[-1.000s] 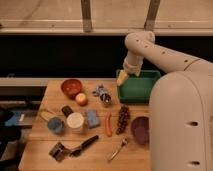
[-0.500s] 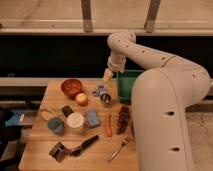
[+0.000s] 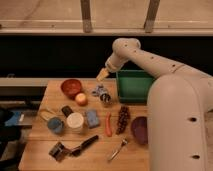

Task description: Place towel in metal cup

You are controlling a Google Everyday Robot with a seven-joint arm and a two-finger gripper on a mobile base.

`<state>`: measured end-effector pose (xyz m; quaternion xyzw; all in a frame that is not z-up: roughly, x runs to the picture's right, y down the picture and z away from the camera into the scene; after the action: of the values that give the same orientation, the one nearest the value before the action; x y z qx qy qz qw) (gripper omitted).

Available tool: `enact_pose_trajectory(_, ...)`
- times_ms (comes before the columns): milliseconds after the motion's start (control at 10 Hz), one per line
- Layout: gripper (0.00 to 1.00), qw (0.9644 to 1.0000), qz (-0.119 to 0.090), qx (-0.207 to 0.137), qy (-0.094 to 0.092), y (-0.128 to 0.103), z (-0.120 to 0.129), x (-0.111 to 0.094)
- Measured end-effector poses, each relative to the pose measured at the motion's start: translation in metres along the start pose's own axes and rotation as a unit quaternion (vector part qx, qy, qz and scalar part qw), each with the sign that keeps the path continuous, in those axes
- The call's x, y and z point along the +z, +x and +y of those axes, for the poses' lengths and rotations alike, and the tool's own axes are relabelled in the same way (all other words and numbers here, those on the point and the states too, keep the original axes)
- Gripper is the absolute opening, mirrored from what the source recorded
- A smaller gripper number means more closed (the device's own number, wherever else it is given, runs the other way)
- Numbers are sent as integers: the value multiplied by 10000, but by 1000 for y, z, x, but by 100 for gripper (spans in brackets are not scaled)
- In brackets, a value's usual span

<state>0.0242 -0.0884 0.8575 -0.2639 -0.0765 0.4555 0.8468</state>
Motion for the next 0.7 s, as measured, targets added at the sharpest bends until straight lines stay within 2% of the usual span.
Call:
enact_pose_trajectory(200, 80, 10000, 32, -8, 14, 0, 1, 1)
enact_pose_trajectory(300, 80, 9999, 147, 12, 75, 1, -1, 4)
enact_pose_trajectory(400, 80, 9995, 291, 0, 131, 2, 1, 11)
enact_pose_trajectory(700, 80, 9966, 783, -25, 270, 13, 0, 54)
